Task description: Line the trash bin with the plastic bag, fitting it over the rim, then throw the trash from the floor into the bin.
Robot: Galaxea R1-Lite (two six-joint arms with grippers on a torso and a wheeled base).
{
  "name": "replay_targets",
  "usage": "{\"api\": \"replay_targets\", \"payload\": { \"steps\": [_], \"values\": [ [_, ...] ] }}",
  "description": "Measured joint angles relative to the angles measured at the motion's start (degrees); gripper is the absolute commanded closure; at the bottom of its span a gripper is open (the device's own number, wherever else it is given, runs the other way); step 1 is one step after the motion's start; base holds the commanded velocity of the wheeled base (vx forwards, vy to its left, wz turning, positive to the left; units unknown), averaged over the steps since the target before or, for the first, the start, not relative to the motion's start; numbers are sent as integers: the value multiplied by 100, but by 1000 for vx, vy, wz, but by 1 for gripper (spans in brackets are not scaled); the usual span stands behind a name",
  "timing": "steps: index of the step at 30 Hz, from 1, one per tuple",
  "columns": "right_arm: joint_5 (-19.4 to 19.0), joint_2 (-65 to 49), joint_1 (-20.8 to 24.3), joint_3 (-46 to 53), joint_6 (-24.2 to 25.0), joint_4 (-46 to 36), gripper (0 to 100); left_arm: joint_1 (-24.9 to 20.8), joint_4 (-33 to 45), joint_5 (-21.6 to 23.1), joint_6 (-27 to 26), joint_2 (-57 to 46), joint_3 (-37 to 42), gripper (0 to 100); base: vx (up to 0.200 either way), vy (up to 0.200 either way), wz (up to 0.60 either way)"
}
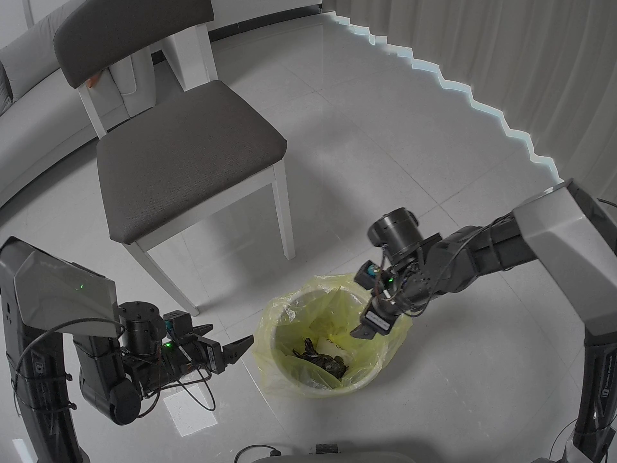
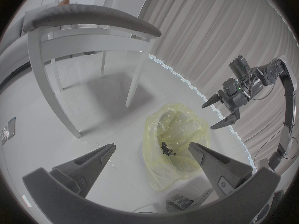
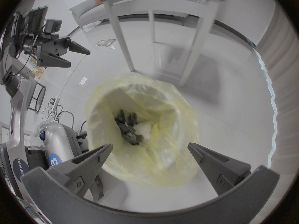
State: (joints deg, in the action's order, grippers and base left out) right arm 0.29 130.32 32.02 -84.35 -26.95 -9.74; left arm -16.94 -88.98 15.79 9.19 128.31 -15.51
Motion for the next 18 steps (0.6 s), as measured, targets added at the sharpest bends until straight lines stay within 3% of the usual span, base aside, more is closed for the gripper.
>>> {"api": "replay_targets", "payload": {
  "steps": [10,18],
  "values": [
    [-157,-293,-1172,742,-151,132,0,46,2,-196,-46,883,-852,0,0,0,0],
    [-185,317,-1370,436,-167,213,0,57,0,-235,-77,1241,-1274,0,0,0,0]
  ]
}}
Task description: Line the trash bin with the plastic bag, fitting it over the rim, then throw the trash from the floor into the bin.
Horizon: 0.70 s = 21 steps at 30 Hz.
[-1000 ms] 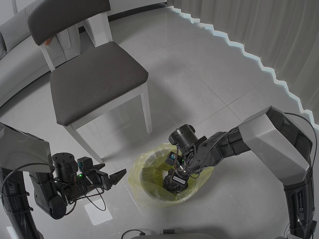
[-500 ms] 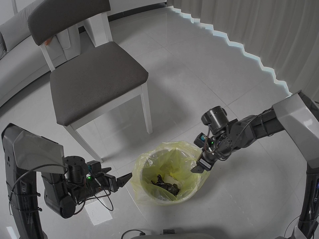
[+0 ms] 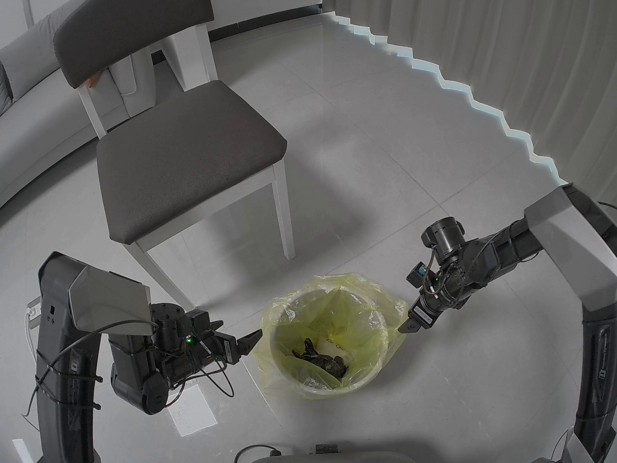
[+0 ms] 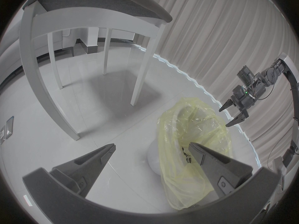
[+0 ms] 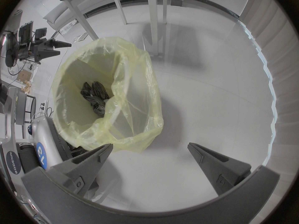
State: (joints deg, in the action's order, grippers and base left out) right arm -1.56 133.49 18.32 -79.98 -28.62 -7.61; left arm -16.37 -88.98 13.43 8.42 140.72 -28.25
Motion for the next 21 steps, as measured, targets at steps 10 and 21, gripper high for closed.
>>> {"api": "replay_targets", "payload": {
  "steps": [10,21],
  "values": [
    [80,1191,155,-1114,40,-98,0,135,2,2,-30,317,-405,0,0,0,0],
    [90,912,11,-889,-2,-221,0,238,310,16,-429,752,-1122,0,0,0,0]
  ]
}}
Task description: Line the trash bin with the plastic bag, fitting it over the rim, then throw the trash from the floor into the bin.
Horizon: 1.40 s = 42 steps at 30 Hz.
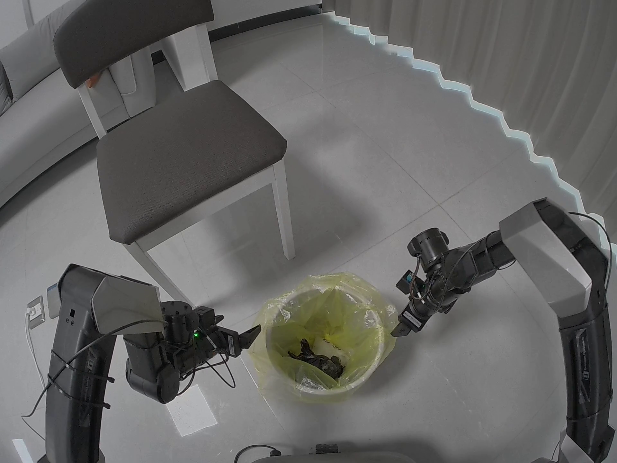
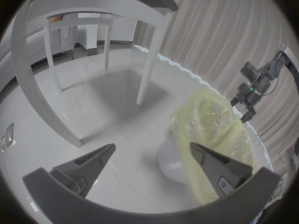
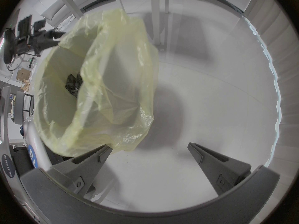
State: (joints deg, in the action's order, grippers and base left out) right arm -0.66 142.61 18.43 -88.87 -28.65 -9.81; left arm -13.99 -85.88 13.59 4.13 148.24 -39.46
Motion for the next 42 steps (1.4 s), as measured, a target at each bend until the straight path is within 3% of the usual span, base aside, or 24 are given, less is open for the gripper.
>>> {"api": "replay_targets", "payload": {
  "steps": [7,16,21,28,34,42],
  "values": [
    [-5,-929,-121,549,-48,-1,0,94,612,4,-151,151,-494,0,0,0,0],
    [-18,-2289,-155,1409,-68,34,0,-44,2000,26,-258,162,-1425,0,0,0,0],
    [-23,-2954,-190,1879,-66,43,0,-55,2074,6,-294,133,-1637,0,0,0,0],
    [-98,-3640,-350,2266,33,156,0,229,1161,291,-90,-271,-814,0,0,0,0],
    [-297,-4296,-446,2603,580,282,0,474,-55,740,471,-935,263,0,0,0,0],
    [-346,-5603,-455,3433,1117,752,0,695,-301,885,936,-2445,1403,0,0,0,0]
  ]
}}
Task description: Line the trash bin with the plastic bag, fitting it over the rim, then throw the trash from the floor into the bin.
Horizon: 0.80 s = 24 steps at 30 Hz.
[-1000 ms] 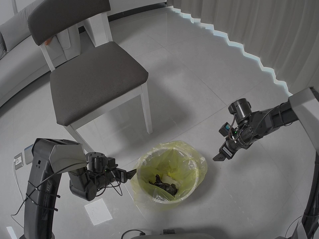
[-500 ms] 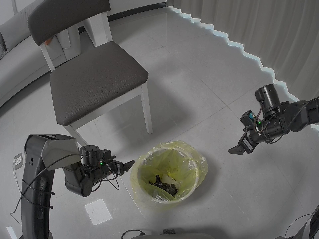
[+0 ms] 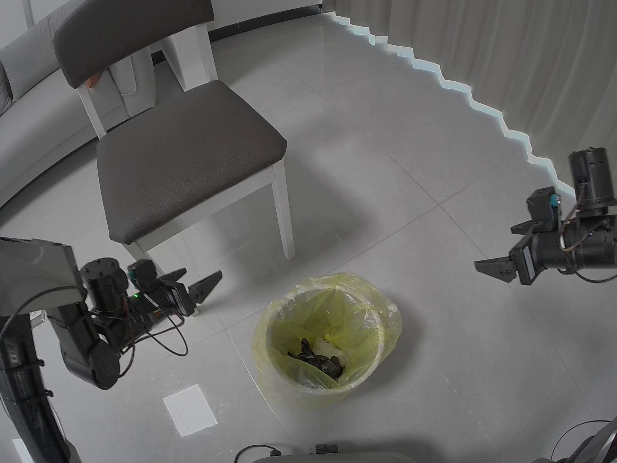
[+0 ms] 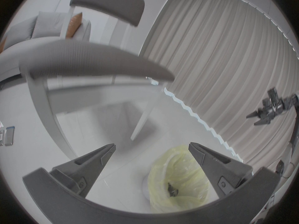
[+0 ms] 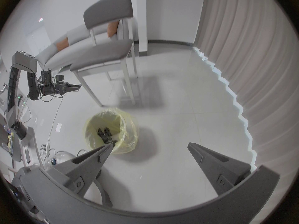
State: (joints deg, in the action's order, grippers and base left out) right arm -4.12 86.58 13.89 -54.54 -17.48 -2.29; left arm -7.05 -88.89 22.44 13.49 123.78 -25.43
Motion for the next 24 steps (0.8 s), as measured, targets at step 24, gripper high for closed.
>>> {"api": "replay_targets", "payload": {
  "steps": [24],
  "values": [
    [-167,-5811,-885,2888,1102,134,0,705,2866,152,178,-6337,1587,0,0,0,0]
  ]
}}
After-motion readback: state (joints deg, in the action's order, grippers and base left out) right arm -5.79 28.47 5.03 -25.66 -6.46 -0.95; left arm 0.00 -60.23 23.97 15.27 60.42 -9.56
